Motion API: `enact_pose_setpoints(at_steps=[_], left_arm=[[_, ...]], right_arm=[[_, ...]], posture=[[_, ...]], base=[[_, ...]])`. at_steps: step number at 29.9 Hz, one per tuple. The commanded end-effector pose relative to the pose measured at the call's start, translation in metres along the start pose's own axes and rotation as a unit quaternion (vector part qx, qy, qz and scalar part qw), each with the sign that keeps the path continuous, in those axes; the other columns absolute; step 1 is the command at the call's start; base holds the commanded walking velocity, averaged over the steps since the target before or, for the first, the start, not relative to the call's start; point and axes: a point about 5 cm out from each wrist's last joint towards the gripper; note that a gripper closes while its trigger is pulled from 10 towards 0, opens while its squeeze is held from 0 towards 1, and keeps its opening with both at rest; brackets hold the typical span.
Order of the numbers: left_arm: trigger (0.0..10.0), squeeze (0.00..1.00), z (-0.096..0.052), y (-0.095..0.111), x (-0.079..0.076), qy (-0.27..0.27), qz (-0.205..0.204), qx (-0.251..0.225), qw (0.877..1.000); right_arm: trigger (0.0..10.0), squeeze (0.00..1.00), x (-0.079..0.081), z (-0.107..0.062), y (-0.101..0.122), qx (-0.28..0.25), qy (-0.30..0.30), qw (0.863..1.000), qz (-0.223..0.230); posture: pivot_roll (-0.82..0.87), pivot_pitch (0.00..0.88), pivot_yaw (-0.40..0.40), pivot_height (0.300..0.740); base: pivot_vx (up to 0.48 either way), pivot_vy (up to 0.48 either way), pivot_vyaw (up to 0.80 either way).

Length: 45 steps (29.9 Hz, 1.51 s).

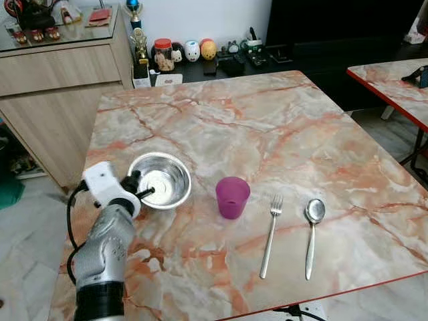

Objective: Setting the table

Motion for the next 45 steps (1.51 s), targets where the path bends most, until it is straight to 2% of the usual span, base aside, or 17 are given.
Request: enact_pose_setpoints(at_steps=[1, 3, 4, 8, 12, 21, 34, 45], left_arm=[[10.0, 0.00, -0.004, 0.009, 0.000, -0.007, -0.028, -0.033, 0.999], [10.0, 0.00, -0.007, 0.012, 0.000, -0.008, -0.058, -0.050, 0.997], [10.0, 0.00, -0.010, 0.015, -0.001, -0.011, -0.090, -0.073, 0.993], [10.0, 0.00, -0.012, 0.021, -0.005, -0.026, -0.137, -0.097, 0.985], [10.0, 0.00, -0.014, 0.032, -0.013, -0.043, -0.158, -0.124, 0.979], [10.0, 0.00, -0.023, 0.057, -0.022, -0.063, -0.130, -0.190, 0.971], [10.0, 0.00, -0.022, 0.061, -0.027, -0.071, -0.119, -0.195, 0.971], [10.0, 0.00, -0.022, 0.064, -0.030, -0.076, -0.114, -0.201, 0.970]], right_arm=[[10.0, 0.00, 0.005, 0.002, 0.004, -0.004, 0.003, 1.000, -0.004], [10.0, 0.00, 0.010, 0.003, 0.008, -0.008, 0.005, 1.000, -0.005], [10.0, 0.00, 0.014, 0.005, 0.013, -0.012, 0.008, 1.000, -0.005], [10.0, 0.00, 0.016, 0.006, 0.016, -0.015, 0.009, 1.000, -0.005], [10.0, 0.00, 0.019, 0.006, 0.019, -0.017, 0.011, 1.000, -0.006], [10.0, 0.00, 0.014, 0.006, 0.017, -0.016, 0.007, 1.000, -0.004], [10.0, 0.00, 0.015, 0.006, 0.018, -0.020, 0.008, 1.000, 0.003], [10.0, 0.00, 0.014, 0.005, 0.017, -0.019, 0.009, 1.000, 0.003]], posture=[[-0.01, 0.000, -0.001, 0.740], [-0.02, 0.000, -0.003, 0.740], [-0.02, 0.000, -0.003, 0.740], [-0.02, 0.000, -0.008, 0.740], [-0.02, 0.000, -0.008, 0.740], [-0.02, 0.000, -0.011, 0.740], [-0.02, 0.000, -0.007, 0.740], [-0.02, 0.000, -0.005, 0.740]], base=[[0.000, 0.000, 0.00], [0.000, 0.000, 0.00], [0.000, 0.000, 0.00], [0.000, 0.000, 0.00], [0.000, 0.000, 0.00], [0.000, 0.000, 0.00], [0.000, 0.000, 0.00], [0.000, -0.380, 0.00]])
Point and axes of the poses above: a point about 5 cm out from each wrist's last joint towards the gripper, its own z axis pointing out of the wrist towards the gripper, its own y axis along the axis of the wrist's last joint, x = y × z, and after that the axes turned 3 degrees about z, right-handed
